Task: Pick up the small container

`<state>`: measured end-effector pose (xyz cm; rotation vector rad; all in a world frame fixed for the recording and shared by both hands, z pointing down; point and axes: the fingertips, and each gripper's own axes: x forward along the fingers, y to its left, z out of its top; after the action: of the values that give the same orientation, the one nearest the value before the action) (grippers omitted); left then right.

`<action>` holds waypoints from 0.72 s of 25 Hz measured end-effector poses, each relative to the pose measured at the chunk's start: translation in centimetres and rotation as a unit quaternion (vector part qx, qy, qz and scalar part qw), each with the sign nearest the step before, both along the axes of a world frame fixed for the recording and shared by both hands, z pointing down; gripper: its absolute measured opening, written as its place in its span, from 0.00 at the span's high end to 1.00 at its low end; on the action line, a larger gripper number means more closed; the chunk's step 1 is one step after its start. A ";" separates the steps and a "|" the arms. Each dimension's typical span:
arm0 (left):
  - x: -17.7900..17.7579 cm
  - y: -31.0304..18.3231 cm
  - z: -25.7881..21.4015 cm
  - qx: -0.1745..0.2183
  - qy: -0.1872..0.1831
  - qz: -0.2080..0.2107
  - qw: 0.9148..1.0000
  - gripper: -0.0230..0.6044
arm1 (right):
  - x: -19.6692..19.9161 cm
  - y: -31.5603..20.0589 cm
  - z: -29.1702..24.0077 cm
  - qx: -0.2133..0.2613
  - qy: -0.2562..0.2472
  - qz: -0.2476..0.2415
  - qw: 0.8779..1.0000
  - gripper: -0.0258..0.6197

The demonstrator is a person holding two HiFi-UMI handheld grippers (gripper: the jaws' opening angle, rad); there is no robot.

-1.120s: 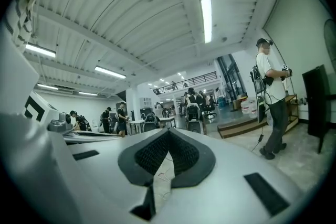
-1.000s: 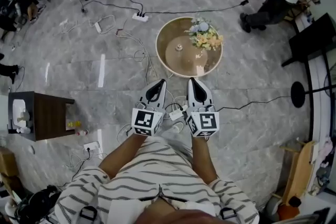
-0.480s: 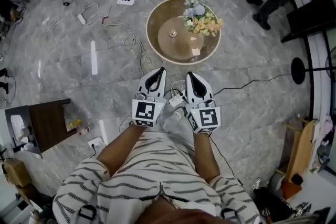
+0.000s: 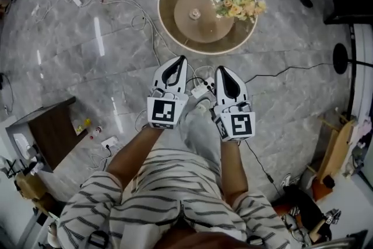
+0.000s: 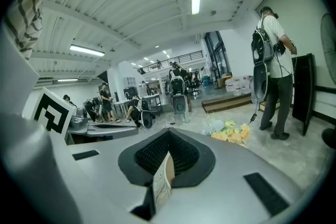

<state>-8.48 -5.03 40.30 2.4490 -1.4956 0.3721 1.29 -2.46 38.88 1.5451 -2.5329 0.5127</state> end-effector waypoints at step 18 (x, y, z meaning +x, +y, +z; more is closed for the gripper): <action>-1.1 -10.8 17.1 -0.047 0.002 -0.011 0.999 0.96 | -1.7 -8.0 13.8 -0.053 -0.003 0.019 0.998 0.95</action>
<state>-9.53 -15.86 57.42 2.3586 -1.4680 0.4237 -0.44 -10.44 52.68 1.5593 -2.4408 0.6458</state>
